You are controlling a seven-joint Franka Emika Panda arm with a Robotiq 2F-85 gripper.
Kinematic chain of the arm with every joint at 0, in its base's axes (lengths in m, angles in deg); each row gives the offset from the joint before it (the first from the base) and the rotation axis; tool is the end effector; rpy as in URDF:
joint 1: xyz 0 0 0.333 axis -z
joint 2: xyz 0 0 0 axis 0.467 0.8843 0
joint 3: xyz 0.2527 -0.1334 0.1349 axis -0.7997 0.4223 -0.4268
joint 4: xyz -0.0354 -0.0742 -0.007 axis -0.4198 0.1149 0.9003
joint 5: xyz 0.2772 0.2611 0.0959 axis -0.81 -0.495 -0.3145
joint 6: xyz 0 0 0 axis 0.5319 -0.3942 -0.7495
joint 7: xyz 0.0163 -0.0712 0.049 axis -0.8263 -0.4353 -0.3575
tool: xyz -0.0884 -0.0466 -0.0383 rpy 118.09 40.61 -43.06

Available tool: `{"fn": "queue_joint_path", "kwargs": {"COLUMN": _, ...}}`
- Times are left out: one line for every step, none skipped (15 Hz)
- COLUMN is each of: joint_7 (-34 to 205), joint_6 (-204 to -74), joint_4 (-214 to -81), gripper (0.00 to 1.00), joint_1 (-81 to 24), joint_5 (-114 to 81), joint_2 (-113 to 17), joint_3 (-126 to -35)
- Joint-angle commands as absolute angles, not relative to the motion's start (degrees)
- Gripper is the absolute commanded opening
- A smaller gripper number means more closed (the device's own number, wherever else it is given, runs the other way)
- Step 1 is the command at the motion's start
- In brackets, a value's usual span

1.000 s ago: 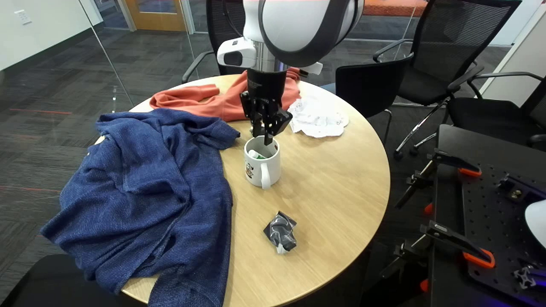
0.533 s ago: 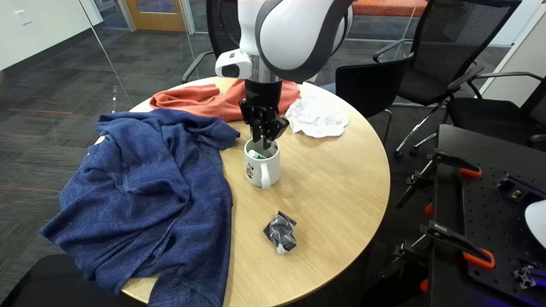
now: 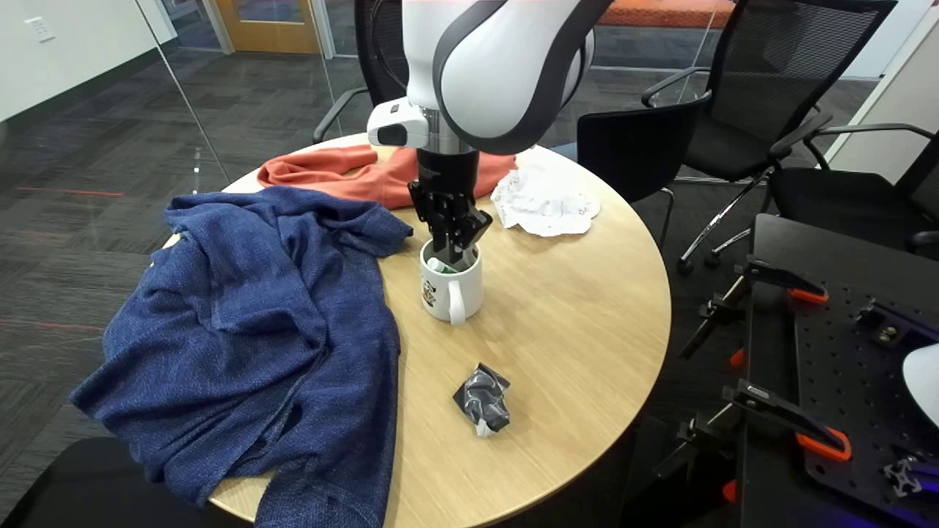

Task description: Take the marker out of the mug and put it on the table

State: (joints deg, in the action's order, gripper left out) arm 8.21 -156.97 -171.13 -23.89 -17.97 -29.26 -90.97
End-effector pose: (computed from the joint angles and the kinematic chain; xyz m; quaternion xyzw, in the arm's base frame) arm 0.5961 0.0264 0.1411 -0.7926 -0.6090 -0.0247 0.0149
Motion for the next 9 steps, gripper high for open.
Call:
{"fn": "queue_joint_path", "kwargs": {"joint_7": 10.35, "joint_6": -156.71, "joint_4": -169.49, "gripper": 0.35, "joint_1": -23.56, "joint_5": -16.59, "joint_2": -28.05, "joint_3": -91.61}}
{"fn": "queue_joint_path", "kwargs": {"joint_7": 10.28, "joint_6": -156.6, "joint_4": -169.36, "gripper": 0.36, "joint_1": -23.52, "joint_5": -16.65, "joint_2": -27.86, "joint_3": -91.75}}
{"fn": "queue_joint_path", "kwargs": {"joint_7": 10.26, "joint_6": -156.53, "joint_4": -169.26, "gripper": 0.36, "joint_1": -23.5, "joint_5": -16.68, "joint_2": -27.68, "joint_3": -91.85}}
{"fn": "queue_joint_path", "kwargs": {"joint_7": 10.13, "joint_6": -156.36, "joint_4": -169.13, "gripper": 0.36, "joint_1": -23.39, "joint_5": -16.8, "joint_2": -27.49, "joint_3": -92.08}}
{"fn": "queue_joint_path", "kwargs": {"joint_7": 10.1, "joint_6": -156.35, "joint_4": -168.97, "gripper": 0.37, "joint_1": -23.37, "joint_5": -16.83, "joint_2": -27.29, "joint_3": -92.2}}
{"fn": "queue_joint_path", "kwargs": {"joint_7": 10.05, "joint_6": -156.3, "joint_4": -168.81, "gripper": 0.37, "joint_1": -23.28, "joint_5": -16.97, "joint_2": -27.08, "joint_3": -92.41}}
{"fn": "queue_joint_path", "kwargs": {"joint_7": 9.97, "joint_6": -156.24, "joint_4": -168.66, "gripper": 0.37, "joint_1": -23.16, "joint_5": -17.14, "joint_2": -26.9, "joint_3": -92.65}}
{"fn": "queue_joint_path", "kwargs": {"joint_7": 9.98, "joint_6": -156.19, "joint_4": -168.46, "gripper": 0.35, "joint_1": -23.12, "joint_5": -17.25, "joint_2": -26.7, "joint_3": -92.82}}
{"fn": "queue_joint_path", "kwargs": {"joint_7": 10.0, "joint_6": -156.18, "joint_4": -168.32, "gripper": 0.28, "joint_1": -23.11, "joint_5": -17.31, "joint_2": -26.53, "joint_3": -92.95}}
